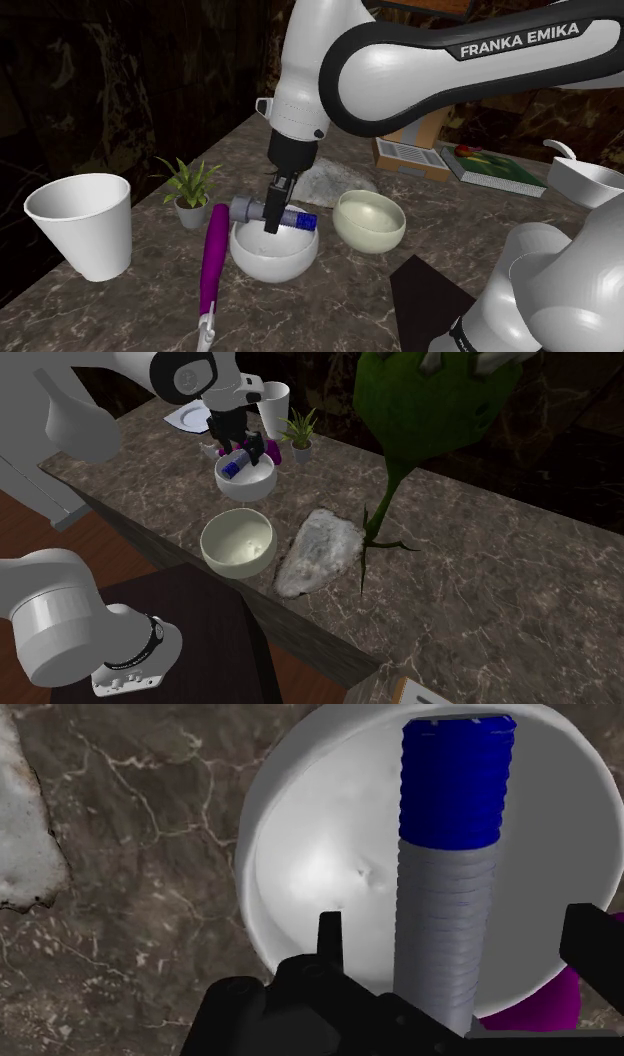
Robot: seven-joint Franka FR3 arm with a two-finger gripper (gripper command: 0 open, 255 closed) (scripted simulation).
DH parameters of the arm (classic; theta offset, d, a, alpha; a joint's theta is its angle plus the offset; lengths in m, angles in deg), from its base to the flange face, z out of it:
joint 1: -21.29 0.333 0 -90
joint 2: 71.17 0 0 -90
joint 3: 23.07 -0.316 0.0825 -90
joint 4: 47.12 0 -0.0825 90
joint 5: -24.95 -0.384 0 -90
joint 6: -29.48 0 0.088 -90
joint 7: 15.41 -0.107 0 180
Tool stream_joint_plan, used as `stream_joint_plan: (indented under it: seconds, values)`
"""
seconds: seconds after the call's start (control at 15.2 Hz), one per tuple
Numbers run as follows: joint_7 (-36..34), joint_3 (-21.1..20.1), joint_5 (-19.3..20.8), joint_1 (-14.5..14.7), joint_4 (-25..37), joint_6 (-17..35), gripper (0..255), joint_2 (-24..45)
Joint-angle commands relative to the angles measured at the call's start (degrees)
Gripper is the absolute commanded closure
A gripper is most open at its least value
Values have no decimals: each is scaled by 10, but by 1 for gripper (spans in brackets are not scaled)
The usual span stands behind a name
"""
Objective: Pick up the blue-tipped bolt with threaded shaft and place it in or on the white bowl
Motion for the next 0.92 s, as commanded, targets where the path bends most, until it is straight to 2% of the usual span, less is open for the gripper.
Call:
stream_joint_plan:
  seconds: [0.0,0.13,0.4,0.86]
  values:
    - [0,0,0,0,0,0,0,0]
    - [0,0,0,0,0,0,0,0]
    - [1,9,2,-3,56,-75,0,-19]
    - [1,9,2,-3,56,-75,0,-19]
